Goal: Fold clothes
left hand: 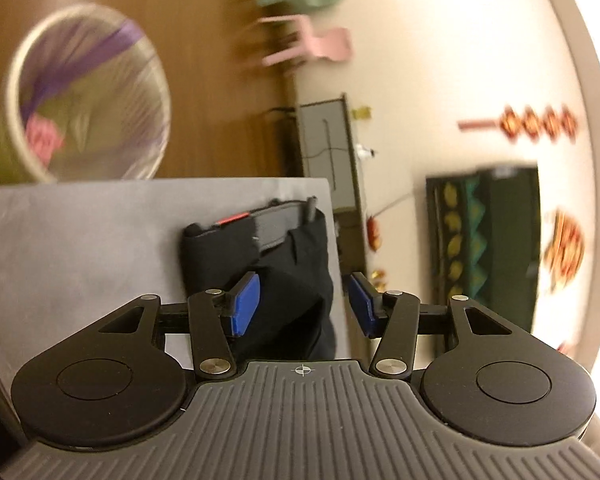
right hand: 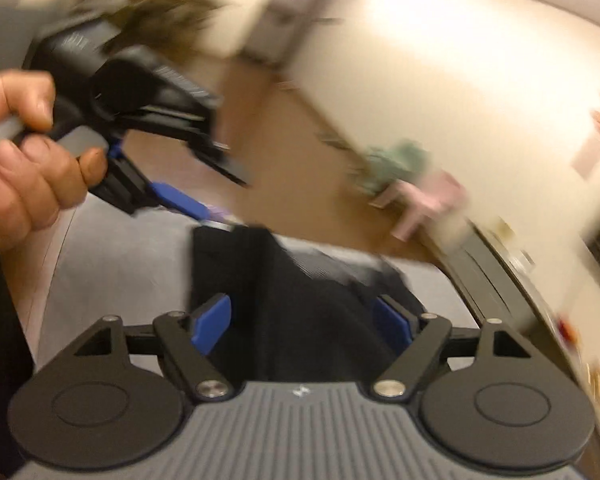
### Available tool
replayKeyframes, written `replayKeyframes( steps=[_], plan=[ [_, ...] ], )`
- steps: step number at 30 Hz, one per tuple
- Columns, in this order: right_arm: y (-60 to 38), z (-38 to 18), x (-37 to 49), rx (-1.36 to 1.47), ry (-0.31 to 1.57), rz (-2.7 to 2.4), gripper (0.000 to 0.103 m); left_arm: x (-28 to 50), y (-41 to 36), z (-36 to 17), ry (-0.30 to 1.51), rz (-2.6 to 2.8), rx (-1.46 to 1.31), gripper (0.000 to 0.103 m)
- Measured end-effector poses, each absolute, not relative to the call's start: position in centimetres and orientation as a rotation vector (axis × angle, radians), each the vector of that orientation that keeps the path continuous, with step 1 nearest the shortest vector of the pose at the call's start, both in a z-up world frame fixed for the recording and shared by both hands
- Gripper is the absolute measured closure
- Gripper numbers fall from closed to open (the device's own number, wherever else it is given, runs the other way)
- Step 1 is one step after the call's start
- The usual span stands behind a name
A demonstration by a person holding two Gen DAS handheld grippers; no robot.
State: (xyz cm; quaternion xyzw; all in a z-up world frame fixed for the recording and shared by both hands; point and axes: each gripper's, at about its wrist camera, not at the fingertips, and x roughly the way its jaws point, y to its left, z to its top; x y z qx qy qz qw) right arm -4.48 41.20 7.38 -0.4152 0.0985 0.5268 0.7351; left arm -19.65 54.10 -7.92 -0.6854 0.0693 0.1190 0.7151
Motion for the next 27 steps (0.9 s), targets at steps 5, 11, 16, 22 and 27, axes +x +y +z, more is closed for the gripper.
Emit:
replayKeyframes(
  steps=[5,11,16,22,27],
  plan=[
    [47.8,5.8,-0.2,-1.159,0.312,1.272,0.063,-19.5,54.8,-7.8,0.092,0.248,-1.528,0.058],
    [46.2,11.0,3.5,-0.796,0.423,1.24,0.098,-19.0,54.3,-7.7,0.078,0.214,-1.531,0.058],
    [44.1,10.3,3.7,-0.422,0.562,1.158,0.092,-18.5,53.8,-7.6,0.079,0.223,-1.522,0.058],
    [40.4,8.1,1.9,-0.286,0.76,1.263,0.067,-18.0,53.3,-8.0,0.137,0.228,-1.512,0.057],
    [31.1,11.7,3.5,-0.153,0.738,1.148,0.053,-16.0,51.9,-7.3,0.225,0.163,-1.434,0.05]
  ],
)
